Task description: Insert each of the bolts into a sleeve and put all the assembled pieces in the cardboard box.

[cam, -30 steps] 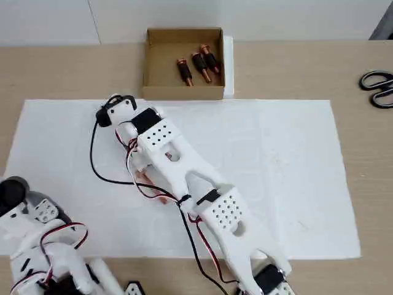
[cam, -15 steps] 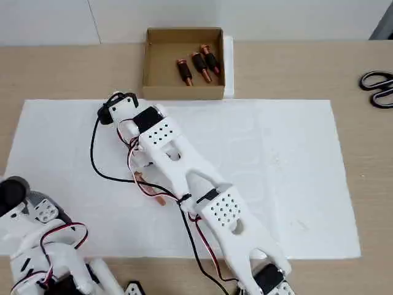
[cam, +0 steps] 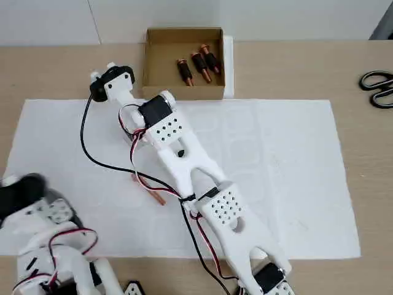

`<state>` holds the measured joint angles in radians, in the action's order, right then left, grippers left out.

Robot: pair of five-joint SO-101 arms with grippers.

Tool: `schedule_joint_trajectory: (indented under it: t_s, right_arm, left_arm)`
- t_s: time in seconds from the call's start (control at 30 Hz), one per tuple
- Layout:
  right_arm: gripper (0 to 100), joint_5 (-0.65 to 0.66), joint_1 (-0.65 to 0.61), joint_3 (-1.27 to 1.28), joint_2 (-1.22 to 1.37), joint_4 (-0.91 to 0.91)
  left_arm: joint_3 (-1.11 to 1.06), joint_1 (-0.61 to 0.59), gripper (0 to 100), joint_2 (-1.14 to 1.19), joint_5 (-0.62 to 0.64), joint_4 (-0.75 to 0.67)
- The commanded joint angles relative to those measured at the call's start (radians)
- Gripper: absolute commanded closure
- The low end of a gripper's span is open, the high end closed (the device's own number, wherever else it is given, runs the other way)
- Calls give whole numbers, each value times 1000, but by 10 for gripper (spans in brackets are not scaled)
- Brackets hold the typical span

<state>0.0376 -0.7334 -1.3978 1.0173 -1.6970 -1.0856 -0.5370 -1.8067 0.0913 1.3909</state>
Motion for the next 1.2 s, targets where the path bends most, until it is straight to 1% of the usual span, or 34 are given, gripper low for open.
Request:
schedule_joint_trajectory:
  t_s: [0.0,0.13,0.27,0.33,0.4,0.5,0.53,0.67,0.83,1.03,1.1,1.17]
  right_arm:
    - [996,3,15,74,-203,-12]
    - [996,2,19,327,-421,-13]
    - [996,0,30,624,-645,-12]
    - [996,-23,56,775,-737,-10]
    - [996,-60,97,904,-808,-7]
    - [996,-100,194,1045,-860,-4]
    - [996,-117,229,1068,-862,-4]
    - [995,-175,361,1097,-866,12]
    - [995,-236,449,1100,-868,24]
    - [994,-298,479,1102,-862,76]
    - [994,-308,476,1112,-858,97]
    - [994,-307,475,1163,-858,147]
  left_arm:
    - [68,107,994,-5,-31,55]
    - [79,117,994,-5,-32,49]
    - [82,117,994,-5,-32,2]
    - [81,118,994,-3,-32,-29]
    - [81,121,994,-3,-31,-58]
    - [99,180,994,54,-28,-74]
    - [125,199,994,91,-8,-72]
    - [277,281,994,311,127,-68]
    - [444,374,994,698,367,-72]
    - [595,488,994,1137,667,-72]
    - [641,514,994,1260,717,-68]
    - [682,542,994,1370,730,-66]
